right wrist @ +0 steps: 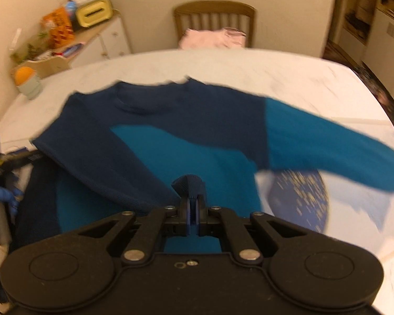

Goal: Fold clothes
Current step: 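Fold the navy side edge with the right gripper toward the sweater center, then open the right gripper and release the folded edge onto the body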

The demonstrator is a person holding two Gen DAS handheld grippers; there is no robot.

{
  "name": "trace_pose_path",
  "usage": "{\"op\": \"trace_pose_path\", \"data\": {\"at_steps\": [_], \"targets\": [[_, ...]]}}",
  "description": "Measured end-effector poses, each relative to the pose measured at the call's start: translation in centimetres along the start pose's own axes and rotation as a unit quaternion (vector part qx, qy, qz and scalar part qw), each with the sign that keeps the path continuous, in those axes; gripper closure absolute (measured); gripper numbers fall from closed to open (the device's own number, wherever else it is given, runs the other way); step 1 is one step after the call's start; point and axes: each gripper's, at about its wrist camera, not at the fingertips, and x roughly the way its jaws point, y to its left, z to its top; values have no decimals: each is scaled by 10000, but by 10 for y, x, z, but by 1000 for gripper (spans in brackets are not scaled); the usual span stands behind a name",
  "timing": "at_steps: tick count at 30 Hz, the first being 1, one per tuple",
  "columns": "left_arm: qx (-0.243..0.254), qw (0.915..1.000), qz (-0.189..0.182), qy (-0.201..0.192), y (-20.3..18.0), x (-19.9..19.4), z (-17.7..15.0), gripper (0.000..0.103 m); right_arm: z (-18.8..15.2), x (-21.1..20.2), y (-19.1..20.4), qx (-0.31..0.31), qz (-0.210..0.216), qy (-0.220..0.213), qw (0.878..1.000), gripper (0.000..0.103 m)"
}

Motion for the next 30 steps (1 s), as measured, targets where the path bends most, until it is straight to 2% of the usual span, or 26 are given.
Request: {"op": "trace_pose_path", "data": {"at_steps": [6,10,15,20,22,26,30], "targets": [[-4,9999,-96,-106,20,5,-1,25,-30,10,-8,31,-281,266,9992,0],[-531,9974,-489,26,45,12,-3,23,-38,12,-8,84,-303,313,9990,0],[-383,9971,-655,5,50,13,-4,23,-51,21,0,-135,-250,645,9975,0],[-32,9972,-737,-111,56,-1,-3,23,-63,13,2,-439,-230,983,9939,0],[32,9969,-748,-227,61,-10,-1,23,-61,5,-3,-443,-254,957,9941,0],[76,9926,-1062,-580,60,-27,13,23,-49,-6,-16,-165,-325,610,9975,0],[197,9856,-1510,-732,40,-30,28,23,-42,9,-29,529,-270,552,9967,0]]}}
